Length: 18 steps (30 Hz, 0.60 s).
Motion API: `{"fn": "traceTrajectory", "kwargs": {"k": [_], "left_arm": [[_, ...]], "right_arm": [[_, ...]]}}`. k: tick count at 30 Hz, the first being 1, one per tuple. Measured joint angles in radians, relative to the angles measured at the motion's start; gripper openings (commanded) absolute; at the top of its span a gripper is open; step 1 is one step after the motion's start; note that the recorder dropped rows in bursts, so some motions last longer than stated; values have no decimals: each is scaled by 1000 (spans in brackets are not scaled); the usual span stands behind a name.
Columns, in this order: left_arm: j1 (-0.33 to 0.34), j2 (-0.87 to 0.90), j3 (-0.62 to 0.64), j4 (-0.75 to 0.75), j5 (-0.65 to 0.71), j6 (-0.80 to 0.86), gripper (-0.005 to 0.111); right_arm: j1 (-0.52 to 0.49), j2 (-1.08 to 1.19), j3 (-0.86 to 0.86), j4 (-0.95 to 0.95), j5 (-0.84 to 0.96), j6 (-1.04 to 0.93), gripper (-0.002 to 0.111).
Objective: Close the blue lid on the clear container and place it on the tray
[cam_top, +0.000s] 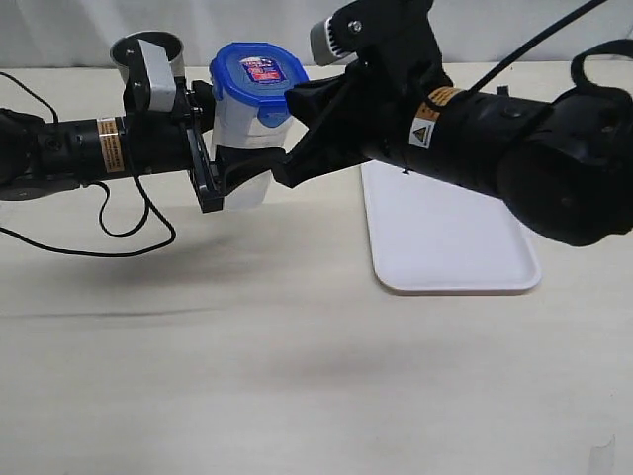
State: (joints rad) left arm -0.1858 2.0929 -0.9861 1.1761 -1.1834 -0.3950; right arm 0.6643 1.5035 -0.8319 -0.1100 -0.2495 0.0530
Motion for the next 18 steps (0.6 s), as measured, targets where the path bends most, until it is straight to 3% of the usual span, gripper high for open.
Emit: {"fn": "traceTrajectory", "kwargs": {"k": [4,11,18], "left_arm": [[0,0,0,-24,0,0,0],[0,0,0,-30,0,0,0],[0,0,0,-30,0,0,0]], "right_arm": [[0,-118,28,0,2,-15,4],[0,-439,216,0,-158,-89,4],[0,-817,379,37,-168,-167,4]]}}
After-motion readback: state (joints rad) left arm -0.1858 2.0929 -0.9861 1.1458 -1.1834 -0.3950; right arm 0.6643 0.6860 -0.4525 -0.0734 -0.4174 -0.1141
